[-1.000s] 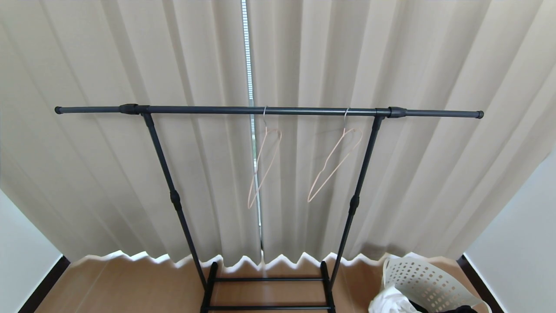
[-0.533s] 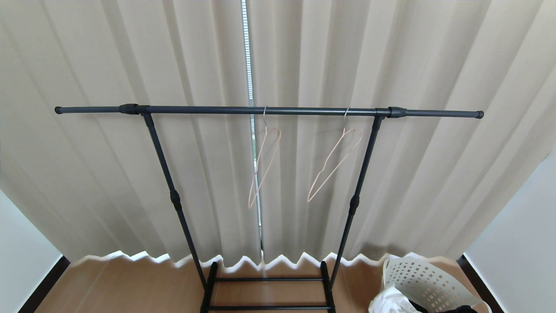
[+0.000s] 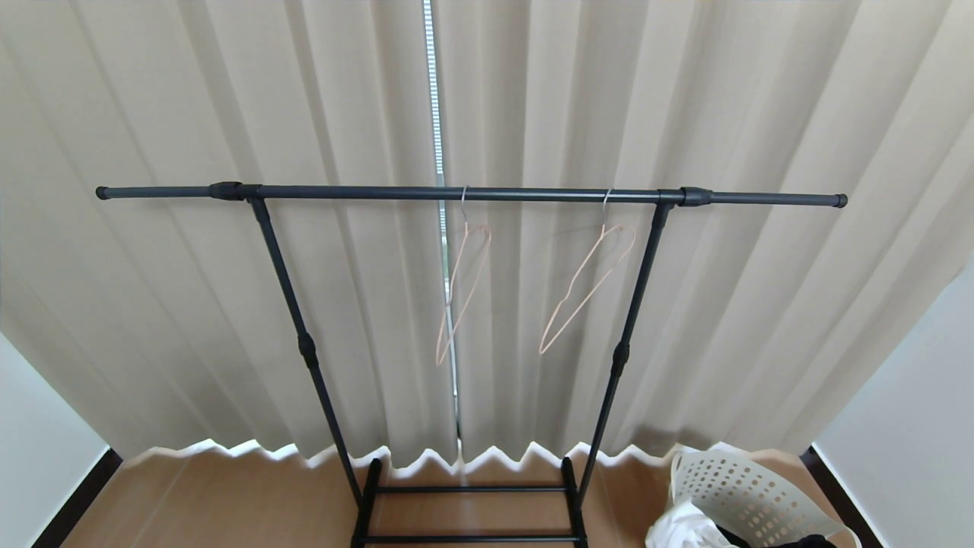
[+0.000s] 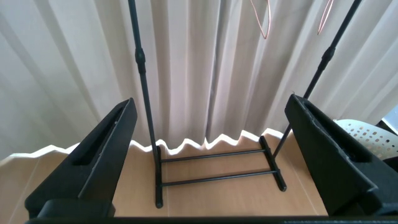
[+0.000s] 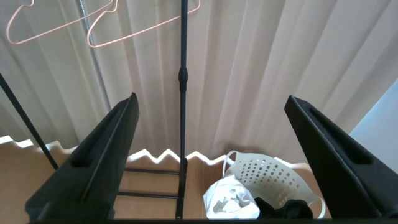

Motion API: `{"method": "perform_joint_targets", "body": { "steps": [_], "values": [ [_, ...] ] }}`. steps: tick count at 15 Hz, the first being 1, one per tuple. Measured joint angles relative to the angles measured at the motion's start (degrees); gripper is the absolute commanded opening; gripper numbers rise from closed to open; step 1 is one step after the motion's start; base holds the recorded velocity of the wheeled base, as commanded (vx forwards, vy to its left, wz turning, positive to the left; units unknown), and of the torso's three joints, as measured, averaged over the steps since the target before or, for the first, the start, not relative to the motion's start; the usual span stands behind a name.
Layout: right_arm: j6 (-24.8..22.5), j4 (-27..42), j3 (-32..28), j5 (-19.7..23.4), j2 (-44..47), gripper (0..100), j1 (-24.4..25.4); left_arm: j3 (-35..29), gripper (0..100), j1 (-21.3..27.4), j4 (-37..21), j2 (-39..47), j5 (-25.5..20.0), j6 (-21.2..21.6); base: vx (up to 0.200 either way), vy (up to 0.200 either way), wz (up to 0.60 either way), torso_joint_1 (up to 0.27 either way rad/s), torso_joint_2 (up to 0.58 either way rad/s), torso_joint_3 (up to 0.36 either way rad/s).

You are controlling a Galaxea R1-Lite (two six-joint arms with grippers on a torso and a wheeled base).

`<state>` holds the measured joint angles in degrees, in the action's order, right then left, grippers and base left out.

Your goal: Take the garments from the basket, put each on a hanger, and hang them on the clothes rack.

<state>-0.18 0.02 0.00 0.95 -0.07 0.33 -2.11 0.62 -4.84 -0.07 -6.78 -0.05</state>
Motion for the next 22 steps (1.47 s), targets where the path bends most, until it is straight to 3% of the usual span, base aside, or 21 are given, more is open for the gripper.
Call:
{"method": "perform_joint_targets", "body": {
  "steps": [22],
  "values": [
    [0.0,0.0,0.0,0.0,0.0,100,0.0,0.0,100,0.0,0.0,0.0,-0.1,0.0,0.000,0.000,0.00,-0.154,0.36,0.201]
  ]
}}
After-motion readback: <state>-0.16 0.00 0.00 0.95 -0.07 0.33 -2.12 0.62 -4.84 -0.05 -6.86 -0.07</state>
